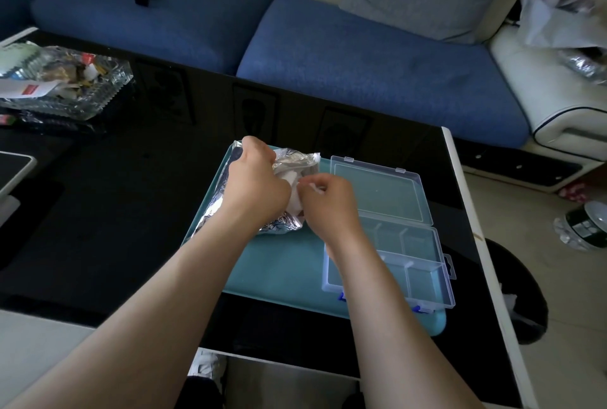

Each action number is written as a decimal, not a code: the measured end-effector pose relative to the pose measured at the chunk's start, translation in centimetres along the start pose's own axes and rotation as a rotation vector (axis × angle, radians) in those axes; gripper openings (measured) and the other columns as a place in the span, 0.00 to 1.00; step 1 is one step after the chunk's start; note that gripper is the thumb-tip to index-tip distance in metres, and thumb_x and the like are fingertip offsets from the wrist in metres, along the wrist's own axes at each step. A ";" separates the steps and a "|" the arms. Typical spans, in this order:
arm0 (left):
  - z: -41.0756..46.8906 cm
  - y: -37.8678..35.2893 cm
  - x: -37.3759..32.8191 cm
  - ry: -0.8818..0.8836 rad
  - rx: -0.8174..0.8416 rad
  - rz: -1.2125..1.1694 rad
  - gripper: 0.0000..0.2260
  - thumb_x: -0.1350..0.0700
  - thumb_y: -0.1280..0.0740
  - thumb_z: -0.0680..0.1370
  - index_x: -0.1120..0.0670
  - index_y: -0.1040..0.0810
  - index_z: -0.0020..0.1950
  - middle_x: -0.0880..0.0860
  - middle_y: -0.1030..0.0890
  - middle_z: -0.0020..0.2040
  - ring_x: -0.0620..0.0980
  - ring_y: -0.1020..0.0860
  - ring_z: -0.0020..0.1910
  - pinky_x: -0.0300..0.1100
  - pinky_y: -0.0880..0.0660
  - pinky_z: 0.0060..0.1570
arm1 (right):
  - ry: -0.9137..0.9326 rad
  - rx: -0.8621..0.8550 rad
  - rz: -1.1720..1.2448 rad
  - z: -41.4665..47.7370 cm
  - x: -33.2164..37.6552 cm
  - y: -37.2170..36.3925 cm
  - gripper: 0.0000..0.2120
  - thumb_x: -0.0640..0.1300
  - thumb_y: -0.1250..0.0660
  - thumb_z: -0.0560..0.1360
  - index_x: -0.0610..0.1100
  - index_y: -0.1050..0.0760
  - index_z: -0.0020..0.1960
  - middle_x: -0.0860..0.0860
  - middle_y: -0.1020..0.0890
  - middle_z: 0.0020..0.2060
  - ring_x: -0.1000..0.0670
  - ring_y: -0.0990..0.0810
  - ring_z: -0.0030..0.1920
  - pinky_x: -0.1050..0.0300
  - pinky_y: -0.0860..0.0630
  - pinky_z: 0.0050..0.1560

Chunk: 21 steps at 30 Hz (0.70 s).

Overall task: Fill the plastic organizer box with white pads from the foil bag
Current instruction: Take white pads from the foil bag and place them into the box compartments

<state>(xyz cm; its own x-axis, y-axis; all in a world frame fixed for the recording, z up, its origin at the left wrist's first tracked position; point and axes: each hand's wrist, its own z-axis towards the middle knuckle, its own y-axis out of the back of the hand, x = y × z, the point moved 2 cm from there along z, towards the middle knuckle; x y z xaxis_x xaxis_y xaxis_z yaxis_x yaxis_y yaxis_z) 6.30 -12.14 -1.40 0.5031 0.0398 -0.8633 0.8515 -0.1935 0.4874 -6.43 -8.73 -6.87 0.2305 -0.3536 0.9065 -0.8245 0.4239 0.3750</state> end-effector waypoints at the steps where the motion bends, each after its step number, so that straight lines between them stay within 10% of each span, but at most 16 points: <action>1: 0.0 0.1 0.1 -0.011 -0.012 0.017 0.18 0.67 0.34 0.77 0.57 0.31 0.65 0.53 0.24 0.56 0.49 0.23 0.46 0.45 0.23 0.40 | -0.010 0.026 0.020 0.0 0.2 0.0 0.09 0.50 0.34 0.75 0.51 0.15 0.48 0.49 0.12 0.49 0.45 0.14 0.49 0.45 0.16 0.51; 8: 0.7 -0.5 0.9 -0.118 -0.093 0.159 0.14 0.65 0.30 0.77 0.53 0.28 0.58 0.54 0.21 0.54 0.49 0.25 0.44 0.36 0.27 0.38 | -0.025 0.116 0.072 -0.1 0.5 0.2 0.16 0.58 0.23 0.68 0.48 0.12 0.48 0.51 0.11 0.42 0.49 0.12 0.46 0.45 0.14 0.52; 17: -0.9 -0.7 -0.9 -0.203 -0.196 0.377 0.16 0.71 0.37 0.72 0.51 0.21 0.44 0.51 0.22 0.54 0.54 0.28 0.43 0.46 0.34 0.38 | -0.052 -0.056 0.134 -0.8 0.7 2.0 0.07 0.38 0.28 0.78 0.46 0.16 0.43 0.43 0.13 0.40 0.44 0.14 0.30 0.47 0.14 0.37; 21: -0.8 -1.0 -0.8 -0.173 -0.183 0.430 0.20 0.69 0.35 0.75 0.50 0.16 0.59 0.51 0.22 0.63 0.54 0.26 0.49 0.46 0.33 0.43 | -0.038 -0.070 0.162 -0.9 1.0 3.0 0.10 0.36 0.29 0.79 0.47 0.18 0.42 0.45 0.13 0.38 0.45 0.13 0.31 0.48 0.13 0.38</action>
<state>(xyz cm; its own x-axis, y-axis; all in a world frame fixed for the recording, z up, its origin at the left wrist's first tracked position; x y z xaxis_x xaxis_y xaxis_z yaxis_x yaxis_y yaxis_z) 5.18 -11.16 -1.08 0.7956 -0.1716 -0.5810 0.5924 0.0192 0.8054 -8.20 -7.01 -4.68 0.0765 -0.3066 0.9488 -0.8111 0.5343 0.2380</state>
